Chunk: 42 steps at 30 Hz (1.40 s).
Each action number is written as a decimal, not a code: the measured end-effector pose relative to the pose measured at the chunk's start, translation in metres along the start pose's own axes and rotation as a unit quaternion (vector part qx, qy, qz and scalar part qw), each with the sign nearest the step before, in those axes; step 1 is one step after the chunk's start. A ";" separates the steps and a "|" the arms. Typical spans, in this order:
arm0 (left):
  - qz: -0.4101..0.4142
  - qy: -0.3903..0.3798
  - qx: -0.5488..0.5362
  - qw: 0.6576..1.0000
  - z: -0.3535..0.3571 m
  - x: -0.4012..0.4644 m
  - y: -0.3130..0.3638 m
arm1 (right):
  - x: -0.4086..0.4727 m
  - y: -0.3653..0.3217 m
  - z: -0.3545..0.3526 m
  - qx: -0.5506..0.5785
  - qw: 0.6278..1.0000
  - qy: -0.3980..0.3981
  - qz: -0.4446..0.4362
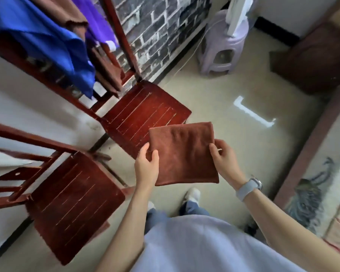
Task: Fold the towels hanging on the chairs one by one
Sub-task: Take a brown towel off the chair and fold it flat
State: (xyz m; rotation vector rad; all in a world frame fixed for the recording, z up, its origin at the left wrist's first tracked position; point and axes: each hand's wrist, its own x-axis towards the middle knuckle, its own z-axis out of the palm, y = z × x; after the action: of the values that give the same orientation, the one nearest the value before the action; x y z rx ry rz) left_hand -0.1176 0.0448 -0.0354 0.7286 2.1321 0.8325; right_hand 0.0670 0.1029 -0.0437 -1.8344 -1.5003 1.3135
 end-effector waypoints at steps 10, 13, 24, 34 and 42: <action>0.156 -0.149 0.066 0.974 0.196 0.055 0.186 | 0.104 0.031 -0.183 0.073 0.973 0.202 0.087; 0.168 -0.174 0.074 0.968 0.251 0.086 0.240 | 0.157 0.030 -0.227 0.085 0.963 0.234 0.099; 0.234 -0.255 0.087 0.934 0.434 0.188 0.467 | 0.356 -0.011 -0.401 0.123 0.926 0.324 0.148; 0.285 -0.304 0.111 0.902 0.644 0.218 0.624 | 0.510 0.039 -0.583 0.173 0.903 0.362 0.156; 0.227 -0.294 0.071 0.926 0.841 0.245 0.762 | 0.672 0.075 -0.767 0.180 0.908 0.350 0.143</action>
State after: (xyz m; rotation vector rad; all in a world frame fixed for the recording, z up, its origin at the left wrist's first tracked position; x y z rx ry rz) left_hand 0.5760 0.9752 -0.0192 1.3896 1.5066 0.5832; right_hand 0.7406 0.8712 -0.0156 -2.0032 -0.5890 0.8117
